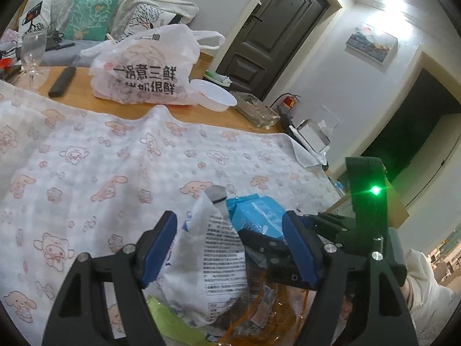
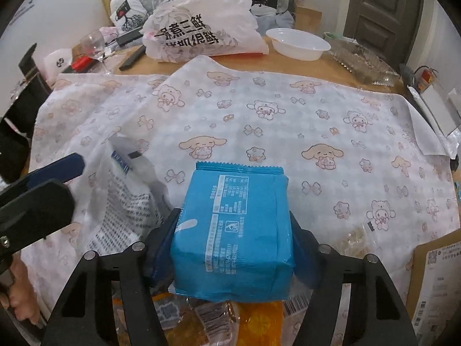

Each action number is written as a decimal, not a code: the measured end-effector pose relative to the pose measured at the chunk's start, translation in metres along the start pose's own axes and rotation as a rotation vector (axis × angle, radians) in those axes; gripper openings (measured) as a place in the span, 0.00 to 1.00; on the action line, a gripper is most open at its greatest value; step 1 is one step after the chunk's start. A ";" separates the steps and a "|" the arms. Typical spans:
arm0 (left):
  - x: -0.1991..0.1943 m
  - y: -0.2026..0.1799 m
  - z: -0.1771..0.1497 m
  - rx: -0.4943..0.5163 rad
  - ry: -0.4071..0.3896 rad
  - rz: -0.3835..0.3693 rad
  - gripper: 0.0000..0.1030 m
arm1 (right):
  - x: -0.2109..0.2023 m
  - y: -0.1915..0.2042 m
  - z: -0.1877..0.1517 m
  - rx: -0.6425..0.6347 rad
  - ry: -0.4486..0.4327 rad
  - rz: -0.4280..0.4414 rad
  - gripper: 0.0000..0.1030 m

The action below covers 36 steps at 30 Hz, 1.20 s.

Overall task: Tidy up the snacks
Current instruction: 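Grasp the blue packet with the right tool while the left tool closes on it, then carry the blue packet into the cardboard box and release it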

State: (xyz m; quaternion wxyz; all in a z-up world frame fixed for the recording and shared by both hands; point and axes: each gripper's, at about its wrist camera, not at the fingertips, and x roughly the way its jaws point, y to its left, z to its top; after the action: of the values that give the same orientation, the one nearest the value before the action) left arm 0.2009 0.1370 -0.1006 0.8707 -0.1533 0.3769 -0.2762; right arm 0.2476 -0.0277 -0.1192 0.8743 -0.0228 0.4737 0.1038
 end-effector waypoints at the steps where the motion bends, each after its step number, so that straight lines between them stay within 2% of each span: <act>1: 0.000 -0.001 0.000 0.002 -0.001 0.001 0.70 | -0.003 0.000 -0.002 0.003 -0.008 0.004 0.60; 6: -0.008 -0.013 0.001 -0.005 -0.013 -0.026 0.70 | -0.023 -0.002 -0.011 0.013 -0.044 0.027 0.60; 9: -0.012 -0.025 0.001 -0.002 -0.013 -0.067 0.70 | -0.044 0.000 -0.018 0.005 -0.091 0.047 0.60; 11: -0.015 -0.035 0.001 -0.022 -0.007 -0.114 0.70 | -0.061 0.002 -0.024 -0.005 -0.132 0.066 0.60; 15: -0.022 -0.062 -0.001 -0.021 0.005 -0.155 0.68 | -0.101 0.005 -0.037 -0.022 -0.229 0.111 0.60; 19: -0.030 -0.088 -0.002 -0.054 0.009 -0.254 0.60 | -0.146 0.002 -0.049 -0.049 -0.357 0.132 0.60; 22: -0.039 -0.112 0.000 -0.054 -0.001 -0.285 0.55 | -0.174 -0.009 -0.060 -0.053 -0.432 0.154 0.60; 29: -0.038 -0.200 0.002 0.061 -0.005 -0.244 0.51 | -0.221 -0.060 -0.090 -0.017 -0.545 0.165 0.60; 36: 0.003 -0.299 0.004 0.222 0.051 -0.198 0.49 | -0.251 -0.142 -0.119 0.047 -0.590 0.109 0.60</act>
State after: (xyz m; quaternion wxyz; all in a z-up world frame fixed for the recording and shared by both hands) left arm 0.0965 -0.1042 0.0427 0.8409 -0.0854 0.3492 -0.4045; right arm 0.0452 -0.2227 0.0166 0.9676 0.0541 0.2019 0.1419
